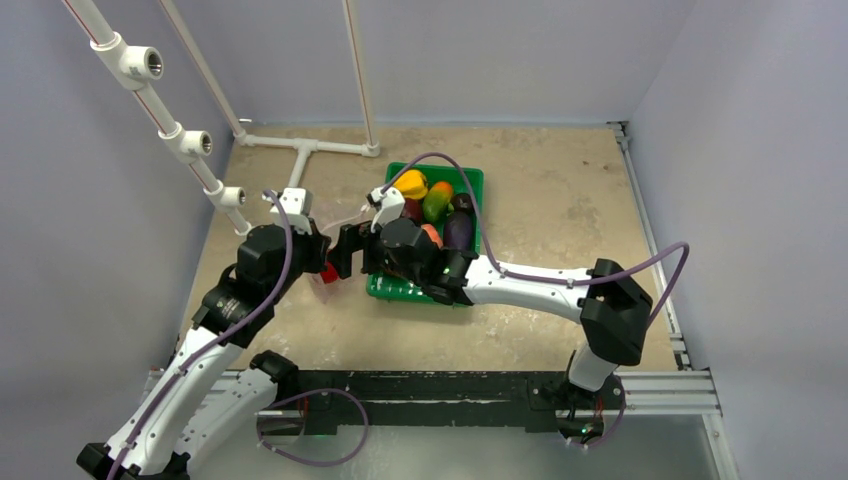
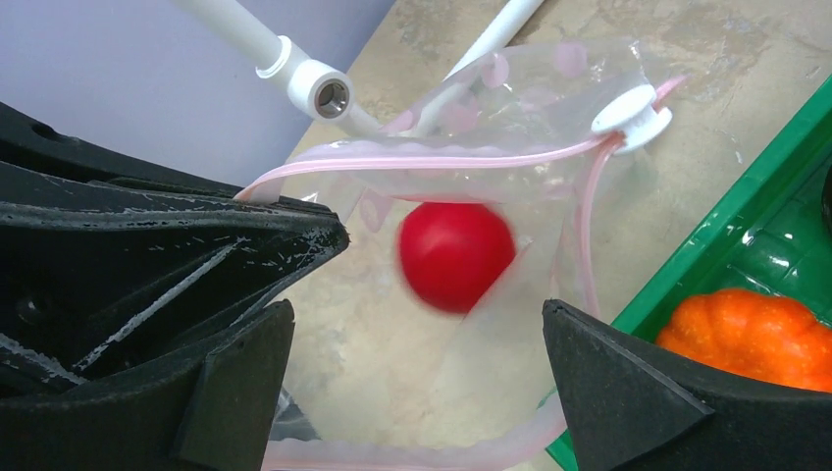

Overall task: Place the food in the zip-top bag and seal the zipper
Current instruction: Place the fake vegetable in the zipper food storage bag, then pick up the fake fruit from the bin.

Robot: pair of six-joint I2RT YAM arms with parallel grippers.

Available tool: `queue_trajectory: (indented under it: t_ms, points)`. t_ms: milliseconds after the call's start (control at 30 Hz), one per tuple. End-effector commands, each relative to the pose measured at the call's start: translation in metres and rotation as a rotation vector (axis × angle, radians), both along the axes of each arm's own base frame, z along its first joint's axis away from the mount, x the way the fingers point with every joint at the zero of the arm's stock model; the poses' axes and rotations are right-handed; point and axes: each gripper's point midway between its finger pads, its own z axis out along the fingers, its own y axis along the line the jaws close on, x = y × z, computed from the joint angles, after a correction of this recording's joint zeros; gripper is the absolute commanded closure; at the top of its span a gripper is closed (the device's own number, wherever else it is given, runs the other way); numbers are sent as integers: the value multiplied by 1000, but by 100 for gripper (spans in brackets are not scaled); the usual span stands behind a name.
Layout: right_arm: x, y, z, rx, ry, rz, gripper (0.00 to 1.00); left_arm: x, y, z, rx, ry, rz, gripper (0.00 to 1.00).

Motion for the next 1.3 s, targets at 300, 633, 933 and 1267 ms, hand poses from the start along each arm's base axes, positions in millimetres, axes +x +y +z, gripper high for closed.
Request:
queue_trajectory:
  t_ms: [300,633,933,1267]
  points:
    - [0,-24,55,84,-62,-67,1,4,-2,7,-19,-34,-4,100]
    - [2,-80,59,41,-61,-212,1,3,-3,8,-21,-34,-6,100]
    - [36,-137,25,-87,-10,-357,1,3,-3,8,-22,-34,-8,100]
    - [69,-164,-30,-265,13,-430,3,4,-4,5,-17,-25,-11,100]
